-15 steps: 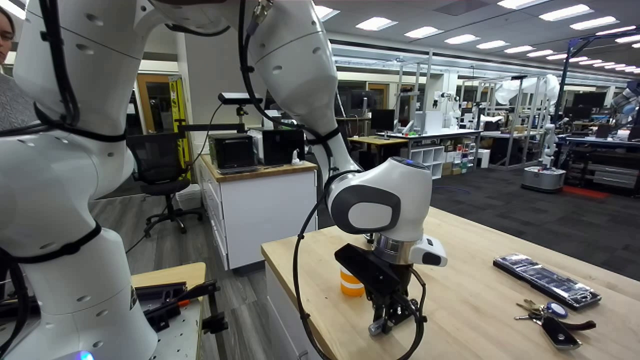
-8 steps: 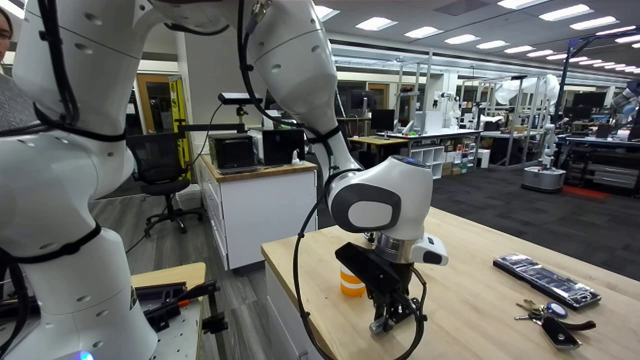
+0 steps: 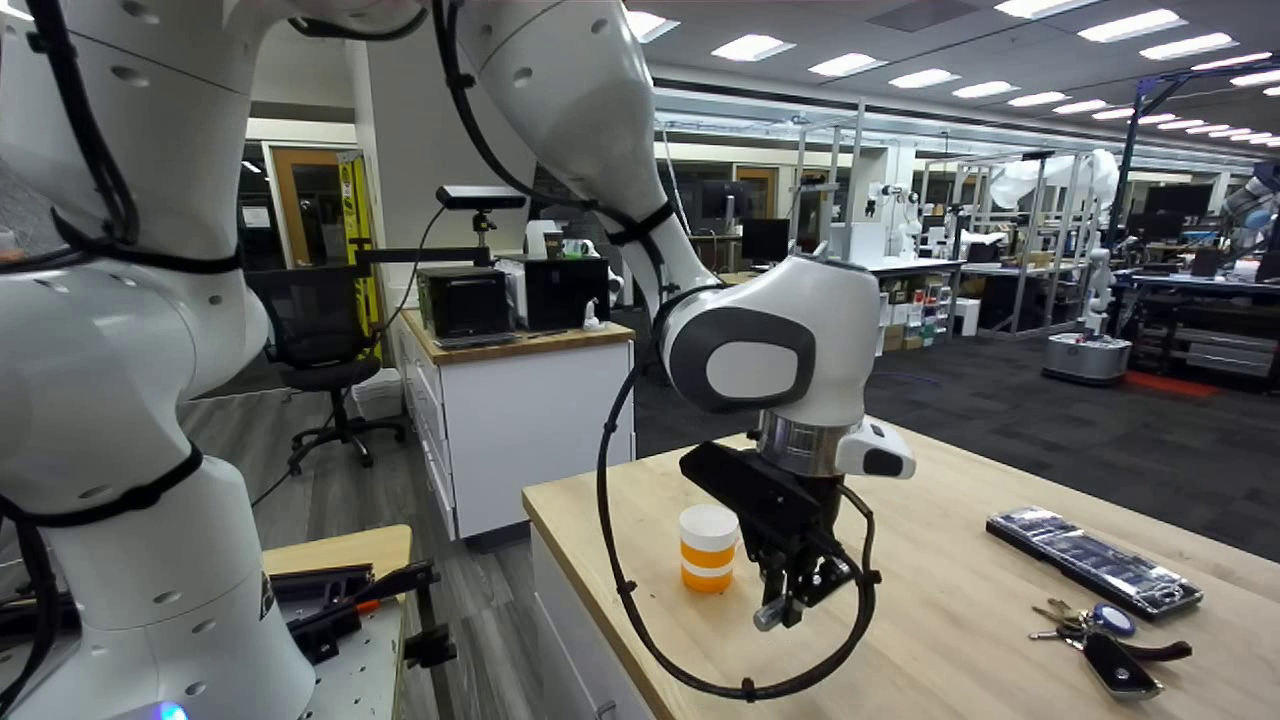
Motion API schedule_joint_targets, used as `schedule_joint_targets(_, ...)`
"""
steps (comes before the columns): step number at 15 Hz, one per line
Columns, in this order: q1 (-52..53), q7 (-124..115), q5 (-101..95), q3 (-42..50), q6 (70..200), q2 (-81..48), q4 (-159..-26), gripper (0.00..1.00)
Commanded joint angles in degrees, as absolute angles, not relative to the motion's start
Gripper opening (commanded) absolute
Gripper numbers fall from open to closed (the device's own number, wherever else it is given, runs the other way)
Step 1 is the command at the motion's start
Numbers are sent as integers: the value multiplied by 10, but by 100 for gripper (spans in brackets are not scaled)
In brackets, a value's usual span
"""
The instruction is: Put the marker inside the mug cup
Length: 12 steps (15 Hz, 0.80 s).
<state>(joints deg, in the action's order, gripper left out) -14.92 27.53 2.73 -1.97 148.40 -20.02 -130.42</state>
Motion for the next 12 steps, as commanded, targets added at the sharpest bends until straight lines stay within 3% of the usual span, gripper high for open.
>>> schedule_joint_targets(1,-150,313,25,-14,1409,-143,-1305,6)
schedule_joint_targets(12,-99,416,-54,2,1158,-96,-1224,6)
